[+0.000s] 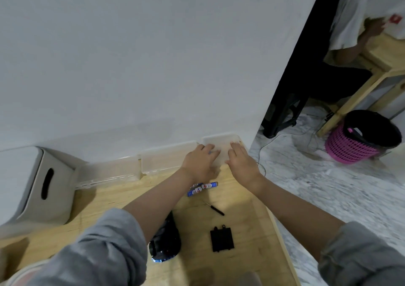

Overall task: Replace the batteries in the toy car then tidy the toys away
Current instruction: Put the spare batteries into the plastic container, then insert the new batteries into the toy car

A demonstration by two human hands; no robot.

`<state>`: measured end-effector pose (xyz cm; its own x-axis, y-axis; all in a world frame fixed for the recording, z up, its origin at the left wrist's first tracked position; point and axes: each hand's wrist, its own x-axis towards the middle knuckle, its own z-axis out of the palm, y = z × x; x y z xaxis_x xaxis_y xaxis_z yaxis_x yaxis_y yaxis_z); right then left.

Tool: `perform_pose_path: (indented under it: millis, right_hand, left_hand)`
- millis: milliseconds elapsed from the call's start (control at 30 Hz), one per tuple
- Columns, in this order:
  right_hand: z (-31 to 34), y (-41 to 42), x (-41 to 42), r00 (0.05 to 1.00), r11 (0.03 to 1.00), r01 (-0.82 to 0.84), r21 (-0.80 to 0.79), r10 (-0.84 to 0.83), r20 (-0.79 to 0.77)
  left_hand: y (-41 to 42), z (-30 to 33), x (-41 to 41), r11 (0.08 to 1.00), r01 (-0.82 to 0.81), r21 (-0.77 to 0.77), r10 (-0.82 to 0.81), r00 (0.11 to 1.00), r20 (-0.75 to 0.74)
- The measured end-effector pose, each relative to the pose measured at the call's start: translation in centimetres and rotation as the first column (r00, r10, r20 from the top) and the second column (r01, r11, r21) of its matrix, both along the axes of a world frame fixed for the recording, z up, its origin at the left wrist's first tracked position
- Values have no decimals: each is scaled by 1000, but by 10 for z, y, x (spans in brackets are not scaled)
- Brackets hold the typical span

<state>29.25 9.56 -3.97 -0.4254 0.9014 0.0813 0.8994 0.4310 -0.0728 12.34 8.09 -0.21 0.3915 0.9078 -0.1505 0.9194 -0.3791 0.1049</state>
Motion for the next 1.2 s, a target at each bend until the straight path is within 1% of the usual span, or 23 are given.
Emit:
perform_pose_path:
  millis: [67, 100, 167, 233, 300, 333, 400, 467, 600, 667, 733, 800, 900, 933, 1000, 1067, 1100, 1200]
  right_hand:
    - [0, -3, -3, 999, 999, 42, 33, -42, 26]
    - [2, -7, -5, 997, 997, 65, 47, -67, 37]
    - [8, -18, -9, 997, 993, 77, 94, -78, 7]
    - [15, -33, -15, 1000, 992, -1, 127, 4, -23]
    - [17, -48, -23, 992, 985, -129, 112, 129, 13]
    - [17, -56, -26, 982, 980, -185, 67, 183, 37]
    - [9, -64, -33, 974, 974, -222, -34, 223, 31]
    - [2, -69, -38, 979, 973, -202, -112, 204, 0]
    - [-15, -72, -43, 990, 972, -143, -188, 143, -15]
    - [-21, -73, -44, 996, 971, -77, -225, 66, -55]
    - [-24, -74, -45, 991, 968, -2, -252, -31, -128]
    - [-23, -76, -47, 974, 961, 49, -273, -106, -199]
    - [-12, -84, -54, 913, 946, 44, -322, -169, -372]
    - [-6, -89, -57, 875, 938, 24, -345, -187, -447]
    - [5, -100, -66, 745, 907, -27, -419, -261, -613]
    - [14, -112, -75, 609, 864, -97, -495, -342, -716]
    - [17, -117, -81, 568, 850, -126, -511, -361, -740]
    - [23, -126, -96, 520, 835, -184, -518, -364, -773]
  left_hand:
    - [-7, 8, -2, 999, -2, -55, 4, 999, 49]
    - [-12, 9, -6, 998, 5, -58, -2, 998, 59]
    - [-27, 10, -15, 998, -21, -54, 26, 996, 80]
    - [-47, 11, -26, 996, -82, -26, 85, 988, 127]
    - [-71, 11, -38, 988, -154, -10, 154, 976, 152]
    - [-83, 10, -45, 982, -188, -17, 189, 971, 148]
    - [-108, 5, -59, 968, -245, -56, 250, 959, 132]
    - [-131, 1, -73, 949, -302, -89, 312, 941, 134]
    - [-174, -9, -93, 903, -412, -118, 427, 889, 162]
    - [-189, -16, -100, 883, -442, -155, 464, 872, 157]
    - [-199, -26, -104, 862, -464, -206, 496, 856, 145]
    - [-203, -32, -103, 824, -502, -263, 552, 815, 175]
    - [-207, -37, -100, 769, -522, -370, 630, 718, 296]
    - [-209, -37, -100, 759, -512, -402, 643, 688, 337]
    - [-211, -39, -100, 757, -487, -435, 647, 650, 399]
    - [-211, -41, -101, 772, -470, -427, 631, 648, 427]
    - [-211, -42, -102, 778, -467, -419, 624, 653, 430]
    - [-209, -48, -104, 792, -472, -388, 608, 673, 421]
